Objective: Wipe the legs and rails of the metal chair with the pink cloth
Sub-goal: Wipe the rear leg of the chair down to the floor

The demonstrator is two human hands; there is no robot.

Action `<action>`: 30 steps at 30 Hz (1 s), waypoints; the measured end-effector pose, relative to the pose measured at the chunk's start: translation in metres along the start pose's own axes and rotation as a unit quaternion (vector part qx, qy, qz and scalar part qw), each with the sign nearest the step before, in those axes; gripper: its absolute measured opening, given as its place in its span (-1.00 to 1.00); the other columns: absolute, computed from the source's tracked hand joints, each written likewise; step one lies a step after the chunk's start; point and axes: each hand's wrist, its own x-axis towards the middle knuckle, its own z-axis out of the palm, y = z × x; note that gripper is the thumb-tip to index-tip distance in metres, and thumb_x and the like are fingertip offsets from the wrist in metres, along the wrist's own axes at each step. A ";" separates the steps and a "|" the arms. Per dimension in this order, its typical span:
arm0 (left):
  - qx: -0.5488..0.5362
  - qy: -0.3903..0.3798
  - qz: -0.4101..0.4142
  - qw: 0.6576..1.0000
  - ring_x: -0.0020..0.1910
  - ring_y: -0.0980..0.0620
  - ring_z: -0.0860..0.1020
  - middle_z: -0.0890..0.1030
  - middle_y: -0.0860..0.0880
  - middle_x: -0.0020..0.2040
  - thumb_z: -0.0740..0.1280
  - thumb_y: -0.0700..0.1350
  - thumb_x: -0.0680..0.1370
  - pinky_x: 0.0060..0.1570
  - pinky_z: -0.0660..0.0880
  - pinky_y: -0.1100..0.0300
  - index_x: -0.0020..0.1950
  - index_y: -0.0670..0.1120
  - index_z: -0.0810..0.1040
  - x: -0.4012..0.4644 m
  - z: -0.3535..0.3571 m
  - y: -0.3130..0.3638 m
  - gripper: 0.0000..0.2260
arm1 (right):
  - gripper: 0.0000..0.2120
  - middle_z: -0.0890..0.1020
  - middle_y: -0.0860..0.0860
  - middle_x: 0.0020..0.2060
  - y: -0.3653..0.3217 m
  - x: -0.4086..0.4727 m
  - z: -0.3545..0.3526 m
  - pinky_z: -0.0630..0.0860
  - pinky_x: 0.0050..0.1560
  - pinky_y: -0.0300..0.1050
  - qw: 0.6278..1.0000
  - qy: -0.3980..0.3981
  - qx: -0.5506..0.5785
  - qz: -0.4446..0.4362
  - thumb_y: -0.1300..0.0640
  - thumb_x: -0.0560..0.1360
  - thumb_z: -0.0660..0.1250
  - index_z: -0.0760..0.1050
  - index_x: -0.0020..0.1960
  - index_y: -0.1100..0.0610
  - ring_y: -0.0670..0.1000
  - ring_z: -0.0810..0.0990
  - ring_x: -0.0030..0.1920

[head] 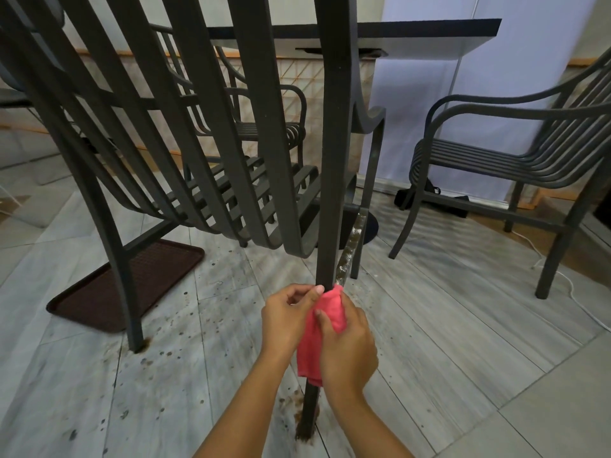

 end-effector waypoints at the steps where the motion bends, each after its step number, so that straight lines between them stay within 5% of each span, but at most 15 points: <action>1: 0.004 -0.002 0.005 1.000 -0.16 0.08 0.60 0.66 0.01 -0.21 0.44 0.00 0.42 -0.15 0.50 0.26 -0.13 -0.03 0.67 0.001 0.000 0.000 -0.88 | -0.58 0.57 -0.13 0.05 -0.001 0.001 0.001 0.21 -0.36 -0.41 1.000 0.010 -0.010 -0.005 -0.10 0.45 0.33 0.44 0.28 -0.04 -0.20 0.41 -0.23; 10: 0.009 -0.023 0.011 1.000 -0.20 0.07 0.62 0.66 0.04 -0.30 0.45 0.02 0.40 -0.06 0.55 0.15 -0.24 -0.05 0.67 0.008 -0.003 -0.005 -0.85 | -0.74 0.55 -0.09 -0.20 0.008 0.003 0.016 0.26 -0.44 -0.29 0.999 0.048 0.003 0.019 -0.09 0.40 0.39 0.51 -0.04 0.07 -0.12 0.42 -0.39; 20: -0.001 -0.023 0.025 0.999 -0.34 0.09 0.54 0.59 0.08 -0.41 0.46 0.11 0.32 -0.12 0.54 0.02 -0.34 0.02 0.65 0.010 -0.003 -0.010 -0.82 | -0.80 0.56 -0.09 -0.27 0.031 -0.010 0.030 0.23 -0.45 -0.31 0.998 0.062 0.020 0.025 -0.02 0.36 0.46 0.57 -0.09 0.06 -0.07 0.45 -0.41; 24: -0.004 -0.020 0.028 0.999 -0.20 -0.05 0.65 0.66 -0.02 -0.30 0.44 0.21 0.25 0.02 0.57 -0.13 -0.31 0.02 0.66 0.010 -0.003 -0.012 -0.73 | -0.80 0.57 -0.09 -0.24 0.037 -0.014 0.033 0.20 -0.44 -0.31 0.997 0.055 0.000 0.046 -0.04 0.39 0.43 0.58 -0.07 0.05 -0.08 0.42 -0.40; 30: 0.001 -0.013 0.036 0.999 -0.16 0.01 0.66 0.67 0.00 -0.26 0.42 0.25 0.24 0.03 0.57 -0.12 -0.29 0.03 0.66 0.009 -0.001 -0.014 -0.70 | -0.79 0.57 -0.09 -0.21 0.045 -0.018 0.035 0.24 -0.37 -0.22 0.996 0.025 -0.020 0.078 -0.08 0.40 0.41 0.58 -0.07 0.04 -0.07 0.43 -0.35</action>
